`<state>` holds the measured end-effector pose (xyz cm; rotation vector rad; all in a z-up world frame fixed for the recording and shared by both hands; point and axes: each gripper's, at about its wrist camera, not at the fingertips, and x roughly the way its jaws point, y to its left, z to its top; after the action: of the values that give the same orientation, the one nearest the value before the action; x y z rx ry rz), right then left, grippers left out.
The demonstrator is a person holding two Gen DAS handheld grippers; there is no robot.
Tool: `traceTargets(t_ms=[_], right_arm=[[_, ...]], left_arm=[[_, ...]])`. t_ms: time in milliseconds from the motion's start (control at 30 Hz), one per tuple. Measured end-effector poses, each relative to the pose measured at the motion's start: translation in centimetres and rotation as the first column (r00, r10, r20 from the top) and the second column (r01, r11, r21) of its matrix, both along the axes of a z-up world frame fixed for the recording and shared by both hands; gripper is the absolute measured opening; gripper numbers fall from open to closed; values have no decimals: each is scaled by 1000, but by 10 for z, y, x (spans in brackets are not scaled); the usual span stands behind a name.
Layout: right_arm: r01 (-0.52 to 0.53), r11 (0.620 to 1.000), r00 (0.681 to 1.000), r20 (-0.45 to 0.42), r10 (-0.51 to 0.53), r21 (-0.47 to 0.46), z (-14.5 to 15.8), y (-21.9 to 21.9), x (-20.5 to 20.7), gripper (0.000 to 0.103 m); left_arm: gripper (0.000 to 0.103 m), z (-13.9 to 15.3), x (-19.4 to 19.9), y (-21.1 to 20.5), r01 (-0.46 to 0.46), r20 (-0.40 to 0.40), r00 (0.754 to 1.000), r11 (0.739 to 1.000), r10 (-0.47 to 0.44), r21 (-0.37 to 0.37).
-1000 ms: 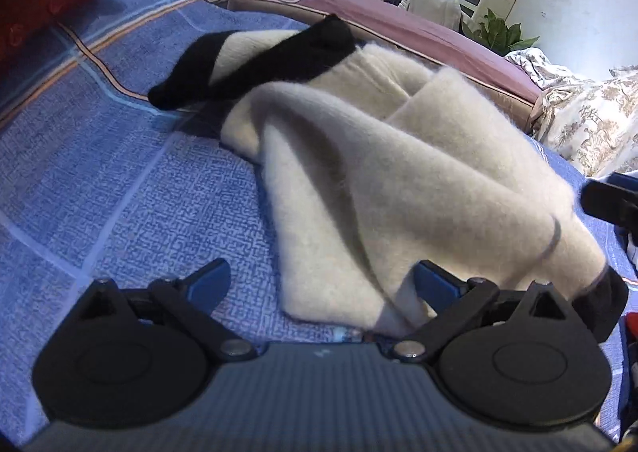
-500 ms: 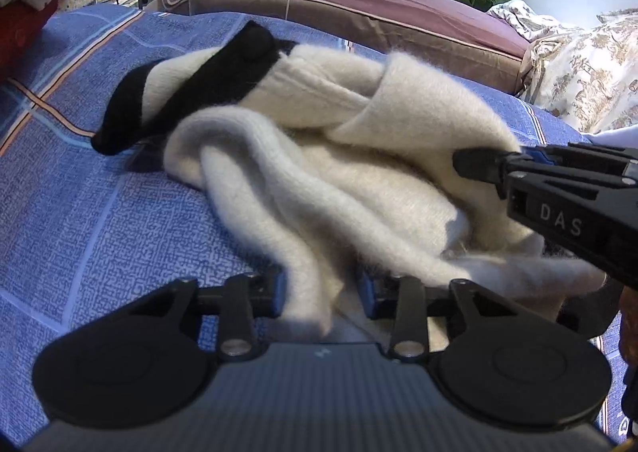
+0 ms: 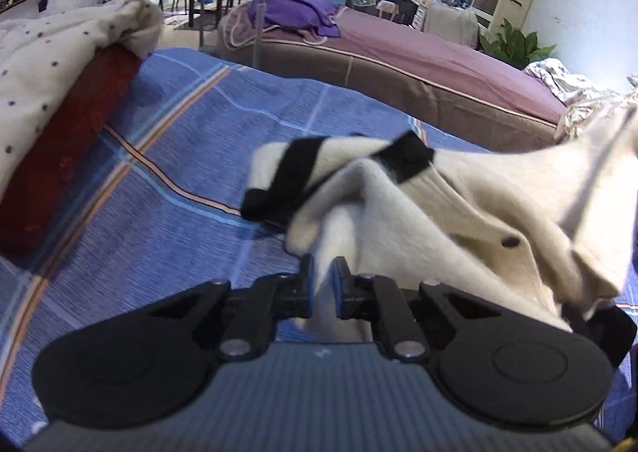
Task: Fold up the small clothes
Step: 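Grasp the cardigan hem with the left gripper while the right gripper grasps the other hem, then lift and shake out the cardigan with both grippers, laying it flat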
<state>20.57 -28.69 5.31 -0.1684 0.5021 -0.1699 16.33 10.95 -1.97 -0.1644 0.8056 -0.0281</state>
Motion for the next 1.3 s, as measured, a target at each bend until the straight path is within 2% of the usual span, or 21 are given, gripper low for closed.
traceTargets(t_ms=[67, 100, 167, 200, 267, 300, 333, 400, 467, 500, 633, 700, 767, 833, 900, 1000, 1033, 1100, 1167, 1233, 1300], right_arm=[[93, 996, 996, -13, -93, -4, -3, -25, 6, 16], [127, 992, 992, -19, -128, -25, -8, -34, 7, 18], [200, 978, 976, -79, -204, -57, -28, -44, 12, 27], [214, 976, 968, -127, -217, -39, -39, -45, 13, 32], [213, 977, 968, -141, -206, 35, -48, -45, 0, 45], [207, 976, 971, -132, -198, 65, -49, -43, -10, 67], [192, 978, 975, -131, -179, 87, -48, -34, -19, 89], [150, 981, 984, -118, -136, 126, -46, -13, -39, 103], [45, 980, 993, -119, -22, 195, -43, 13, -60, 103], [5, 975, 993, -119, 22, 220, -44, 25, -72, 103], [-127, 936, 973, -141, 181, 327, -56, 61, -111, 103], [-168, 939, 960, -168, 225, 300, -66, 75, -128, 103], [-176, 955, 956, -189, 224, 240, -76, 84, -143, 103], [-169, 961, 950, -223, 217, 217, -85, 82, -151, 103], [-141, 962, 949, -245, 198, 232, -91, 74, -159, 103], [-97, 971, 948, -276, 157, 220, -96, 61, -168, 103], [-78, 973, 951, -278, 139, 218, -97, 56, -172, 103], [-28, 973, 953, -287, 94, 228, -99, 45, -176, 103], [16, 970, 951, -302, 60, 244, -100, 36, -177, 103], [35, 965, 951, -307, 49, 261, -104, 34, -181, 103], [36, 960, 949, -310, 54, 279, -108, 36, -184, 103]], left_arm=[[0, 8, 6, 11, -68, 32, 997, 991, 65, 117], [0, 9, 10, 17, -76, 15, 997, 988, 74, 137], [4, 8, 11, 27, -72, -15, 997, 995, 73, 67], [13, 6, 7, 26, -53, -18, 998, 998, 54, 44], [43, 0, -1, 18, -21, -20, 1000, 998, 22, 60], [73, -5, -6, 11, -9, -18, 1000, 998, 10, 70], [89, -8, -8, 7, -1, -14, 1000, 998, 2, 68], [90, -22, -18, -3, 25, -7, 1000, 999, -25, 28], [96, -33, -24, -10, 67, -6, 998, 997, -67, -32], [103, -40, -22, -13, 76, 11, 997, 996, -75, -46], [103, -56, -11, -24, 96, 128, 987, 995, -94, -15], [98, -65, 2, -30, 137, 92, 987, 989, -131, -59], [74, -72, 14, -40, 164, 63, 985, 984, -160, -65], [30, -74, 18, -52, 196, 59, 979, 980, -194, -33], [25, -66, 17, -60, 227, 75, 972, 973, -225, -27], [22, -38, 8, -50, 218, 152, 966, 975, -208, -49], [21, -25, 6, -41, 187, 182, 967, 981, -175, -47], [20, 0, 4, -23, 103, 241, 965, 995, -104, 15], [17, 28, 6, 10, -29, 285, 958, 999, 17, 36], [18, 45, 14, 38, -107, 268, 960, 991, 83, 77], [19, 46, 18, 54, -157, 246, 962, 979, 121, 134]])
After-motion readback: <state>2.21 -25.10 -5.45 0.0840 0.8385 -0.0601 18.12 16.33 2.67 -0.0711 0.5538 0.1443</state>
